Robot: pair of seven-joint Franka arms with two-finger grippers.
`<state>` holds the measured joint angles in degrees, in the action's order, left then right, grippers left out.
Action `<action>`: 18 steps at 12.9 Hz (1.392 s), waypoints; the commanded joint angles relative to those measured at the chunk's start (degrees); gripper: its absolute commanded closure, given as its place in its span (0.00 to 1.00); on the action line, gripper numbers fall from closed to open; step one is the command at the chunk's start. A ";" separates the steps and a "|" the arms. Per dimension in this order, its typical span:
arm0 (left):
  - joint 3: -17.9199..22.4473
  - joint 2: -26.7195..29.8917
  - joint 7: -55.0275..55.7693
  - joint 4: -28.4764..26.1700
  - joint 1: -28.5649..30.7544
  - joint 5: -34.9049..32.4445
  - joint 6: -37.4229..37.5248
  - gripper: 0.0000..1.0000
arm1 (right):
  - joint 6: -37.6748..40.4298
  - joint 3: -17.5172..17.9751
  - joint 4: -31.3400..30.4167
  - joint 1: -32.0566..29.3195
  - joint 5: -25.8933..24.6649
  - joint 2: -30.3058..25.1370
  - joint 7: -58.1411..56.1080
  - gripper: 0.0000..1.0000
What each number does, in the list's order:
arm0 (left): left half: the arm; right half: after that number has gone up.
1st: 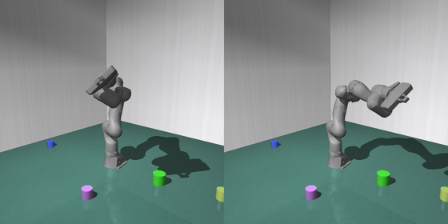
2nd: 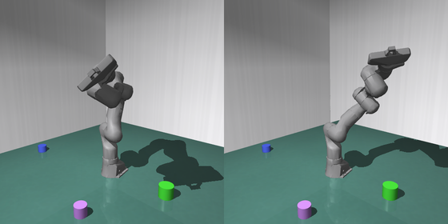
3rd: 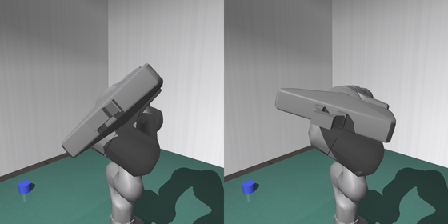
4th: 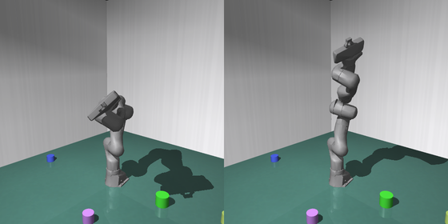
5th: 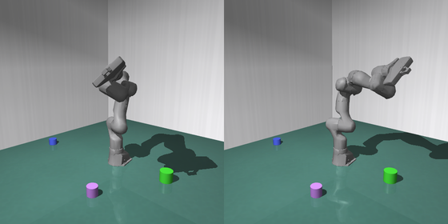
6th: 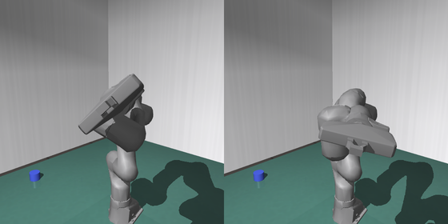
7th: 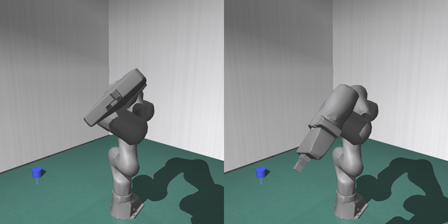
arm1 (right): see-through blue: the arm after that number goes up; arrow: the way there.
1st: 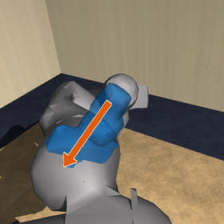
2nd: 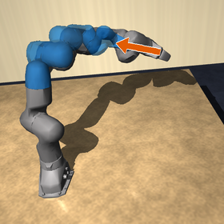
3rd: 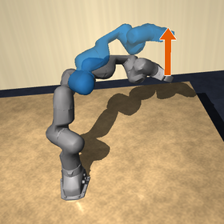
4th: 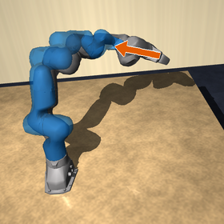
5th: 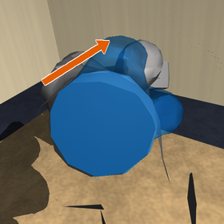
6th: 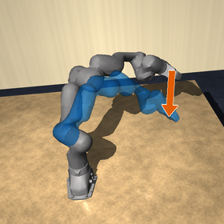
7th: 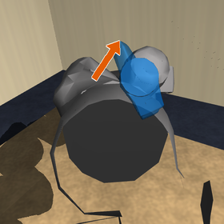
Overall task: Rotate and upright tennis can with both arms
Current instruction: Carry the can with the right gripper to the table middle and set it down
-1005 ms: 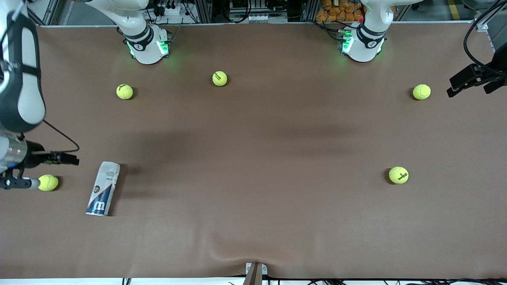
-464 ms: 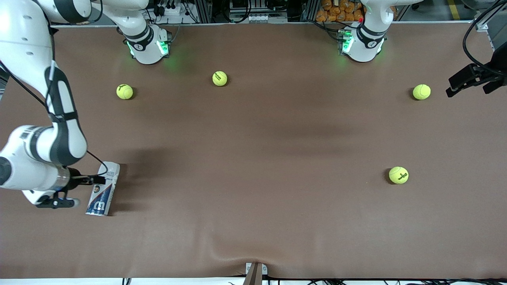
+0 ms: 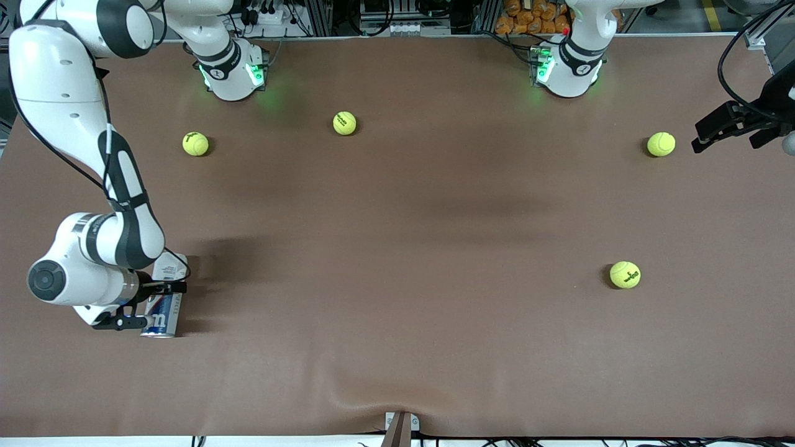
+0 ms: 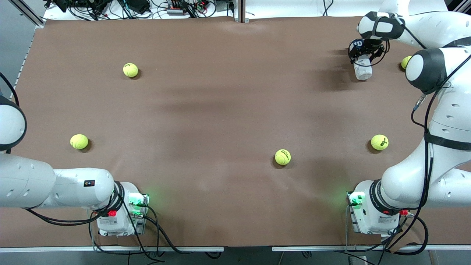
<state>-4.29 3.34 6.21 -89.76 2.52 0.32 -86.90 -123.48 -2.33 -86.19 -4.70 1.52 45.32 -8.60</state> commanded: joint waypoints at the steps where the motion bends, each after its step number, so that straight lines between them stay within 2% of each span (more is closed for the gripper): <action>1: -0.37 -0.09 0.47 0.02 -0.06 -1.29 -0.20 0.00 | -0.87 -0.04 1.20 -0.04 0.24 1.26 -0.80 0.00; 2: -0.37 -0.09 0.47 0.02 -0.06 -1.29 -0.20 0.00 | -3.58 -0.04 0.94 -0.13 0.33 1.52 -0.89 0.00; 3: -0.37 -0.18 0.47 0.02 -0.15 -1.29 -0.20 0.00 | -3.87 -0.04 0.67 -0.13 0.15 1.61 -0.98 0.22; 6: -0.37 -0.35 0.47 0.02 -0.15 -1.20 -0.29 0.00 | -3.61 -0.04 0.76 1.18 -0.02 1.18 -2.89 0.24; 8: -0.37 -0.35 0.47 -0.15 -0.15 -1.20 -0.20 0.00 | -3.70 0.22 1.19 1.80 -0.02 0.56 -10.69 0.24; 10: -0.37 -0.35 0.47 -0.24 -0.06 -1.20 -0.20 0.00 | -3.70 0.22 1.46 5.04 -0.02 -1.54 -18.69 0.24; 12: -0.37 -0.44 0.47 -0.33 -0.06 -1.20 -0.29 0.00 | -2.82 0.22 1.46 10.48 -0.11 -4.44 -24.95 0.24; 15: -0.37 -0.79 0.56 -0.68 -0.06 -1.11 -0.64 0.00 | -0.27 0.22 1.46 22.07 -0.03 -8.22 -25.76 0.24; 18: -0.37 -0.97 0.56 -1.56 0.11 -0.50 -1.34 0.00 | -1.58 0.14 1.46 34.81 -0.37 -8.58 -26.11 0.24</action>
<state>-4.39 2.42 6.21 -90.83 2.54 0.32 -87.28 -124.21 -1.11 -83.18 24.10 1.48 37.63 -33.29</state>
